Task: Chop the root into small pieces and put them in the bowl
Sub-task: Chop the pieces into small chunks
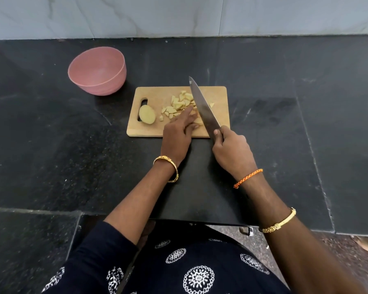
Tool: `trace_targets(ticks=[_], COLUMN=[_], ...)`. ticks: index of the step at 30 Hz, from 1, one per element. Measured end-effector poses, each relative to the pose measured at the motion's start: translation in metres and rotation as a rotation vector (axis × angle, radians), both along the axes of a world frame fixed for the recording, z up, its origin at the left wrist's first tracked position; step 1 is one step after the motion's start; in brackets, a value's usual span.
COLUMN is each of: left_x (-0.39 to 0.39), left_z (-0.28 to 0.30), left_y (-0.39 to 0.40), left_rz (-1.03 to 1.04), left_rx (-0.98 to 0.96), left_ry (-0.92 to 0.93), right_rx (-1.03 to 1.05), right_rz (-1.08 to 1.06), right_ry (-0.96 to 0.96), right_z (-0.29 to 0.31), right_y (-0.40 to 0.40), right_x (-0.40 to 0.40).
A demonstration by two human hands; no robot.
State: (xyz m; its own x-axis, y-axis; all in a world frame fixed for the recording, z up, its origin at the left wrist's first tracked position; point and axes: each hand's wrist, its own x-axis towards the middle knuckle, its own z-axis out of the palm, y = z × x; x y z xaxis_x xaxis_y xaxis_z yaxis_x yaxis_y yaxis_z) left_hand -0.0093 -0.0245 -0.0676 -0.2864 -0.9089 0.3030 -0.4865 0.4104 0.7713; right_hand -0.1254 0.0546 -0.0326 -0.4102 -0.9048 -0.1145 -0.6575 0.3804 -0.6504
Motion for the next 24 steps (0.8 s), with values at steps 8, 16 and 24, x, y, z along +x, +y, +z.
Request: trace_targets(ticks=[8,16,24], left_x=[-0.004,-0.003,-0.004], left_z=[0.0,-0.004,-0.001], left_y=[-0.001,-0.005,-0.007], left_rz=[0.042,0.058,0.051], left_rx=[0.016,-0.01,-0.032], left_ry=[0.135,-0.07,-0.092], right_rx=[0.003,0.019,0.077], right_rz=[-0.035,-0.021,0.033], right_ry=[-0.078,-0.092,-0.042], right_z=[0.0,0.004,0.004], right_y=[0.005,0.01,0.006], right_x=[-0.015,-0.019,-0.005])
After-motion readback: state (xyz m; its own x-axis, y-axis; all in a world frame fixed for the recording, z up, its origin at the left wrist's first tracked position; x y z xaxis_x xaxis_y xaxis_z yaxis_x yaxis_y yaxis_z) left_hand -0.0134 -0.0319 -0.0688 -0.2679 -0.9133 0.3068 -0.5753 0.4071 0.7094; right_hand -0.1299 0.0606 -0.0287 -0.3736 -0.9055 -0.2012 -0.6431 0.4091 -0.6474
